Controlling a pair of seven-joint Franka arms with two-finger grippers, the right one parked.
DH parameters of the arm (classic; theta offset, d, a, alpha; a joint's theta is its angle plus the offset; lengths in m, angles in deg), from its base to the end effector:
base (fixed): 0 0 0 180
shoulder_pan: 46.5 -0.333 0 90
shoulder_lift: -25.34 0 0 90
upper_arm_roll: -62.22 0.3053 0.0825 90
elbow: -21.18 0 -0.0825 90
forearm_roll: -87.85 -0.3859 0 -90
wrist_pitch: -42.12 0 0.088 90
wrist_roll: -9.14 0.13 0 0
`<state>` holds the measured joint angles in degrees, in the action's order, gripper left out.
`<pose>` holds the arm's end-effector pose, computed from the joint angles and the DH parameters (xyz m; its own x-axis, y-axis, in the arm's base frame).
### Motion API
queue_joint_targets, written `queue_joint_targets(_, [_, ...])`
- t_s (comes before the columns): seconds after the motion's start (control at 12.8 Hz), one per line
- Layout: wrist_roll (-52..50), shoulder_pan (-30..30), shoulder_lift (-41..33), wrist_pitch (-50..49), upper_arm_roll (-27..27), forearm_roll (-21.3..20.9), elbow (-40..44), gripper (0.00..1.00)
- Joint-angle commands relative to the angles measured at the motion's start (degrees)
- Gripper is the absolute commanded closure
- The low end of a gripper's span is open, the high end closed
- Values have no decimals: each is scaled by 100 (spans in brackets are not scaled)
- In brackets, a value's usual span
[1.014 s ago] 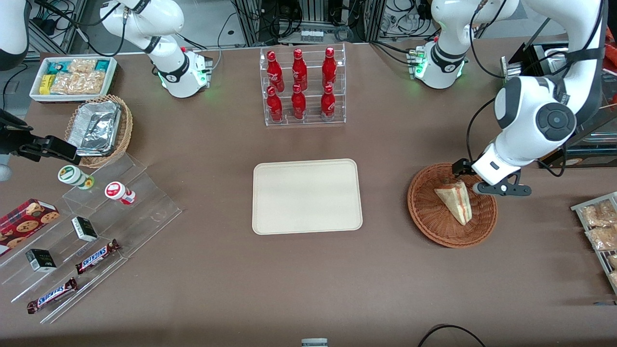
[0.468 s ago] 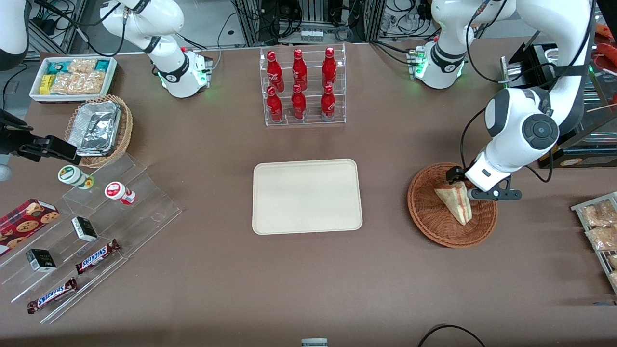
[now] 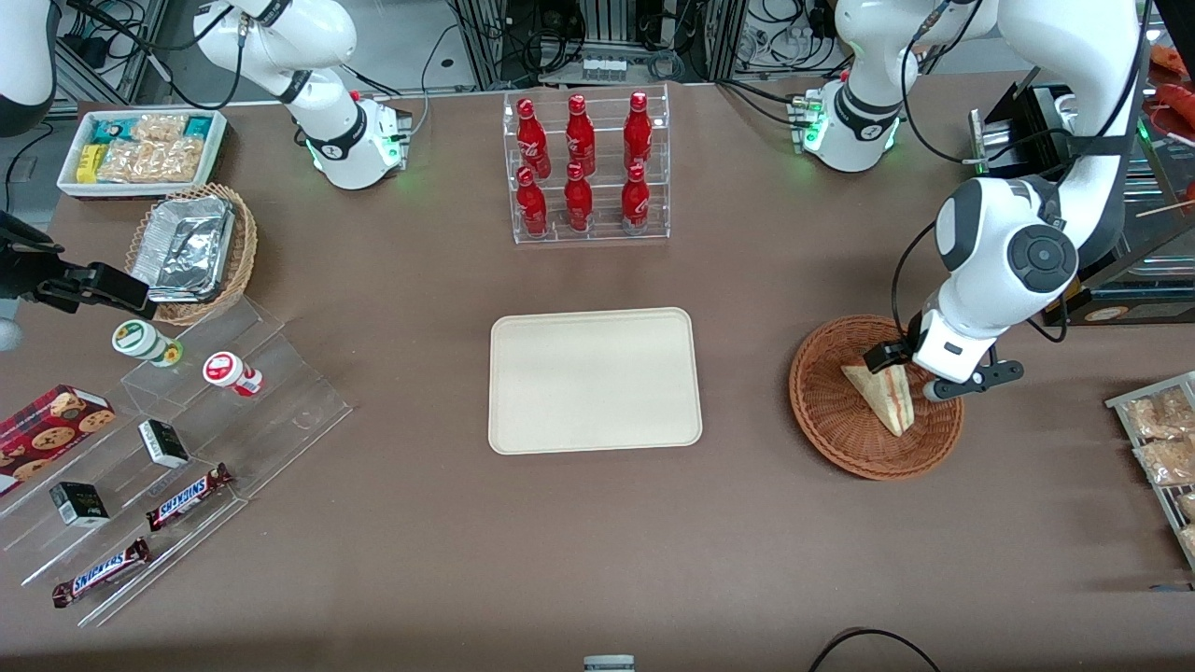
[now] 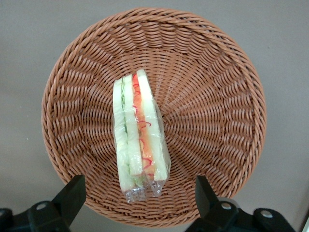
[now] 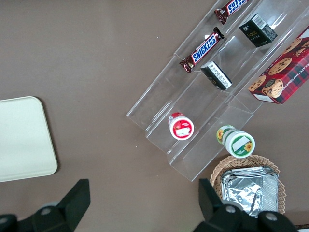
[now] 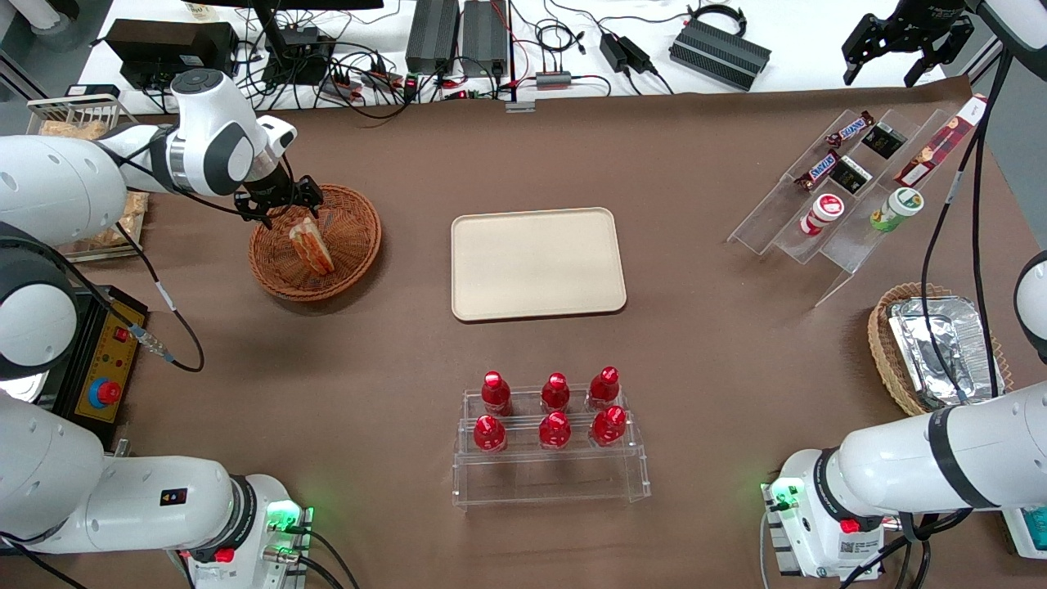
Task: Place sandwich from basket to tray
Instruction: 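Lower the open left gripper around the wrapped sandwich wedge, then close the left gripper on the sandwich and lift it from the basket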
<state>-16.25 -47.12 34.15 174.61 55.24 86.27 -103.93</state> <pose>0.5450 -0.0599 0.2823 0.9507 0.3094 -0.0208 0.3092 -0.9509 -0.0113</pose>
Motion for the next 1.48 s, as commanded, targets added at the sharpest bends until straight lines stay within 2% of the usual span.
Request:
queue_joint_targets(0.0, [-667,-44,41,241,-32,70,-49,0])
queue_joint_targets(0.16, [-1273,-26,120,330,-32,61,-57,0])
queue_joint_targets(1.17, [-1276,-35,876,928,38,-211,-66,0])
queue_joint_targets(1.25, [-1310,-35,868,919,38,-211,-66,10])
queue_joint_targets(1.4, [-1285,-35,824,814,47,-211,-75,69])
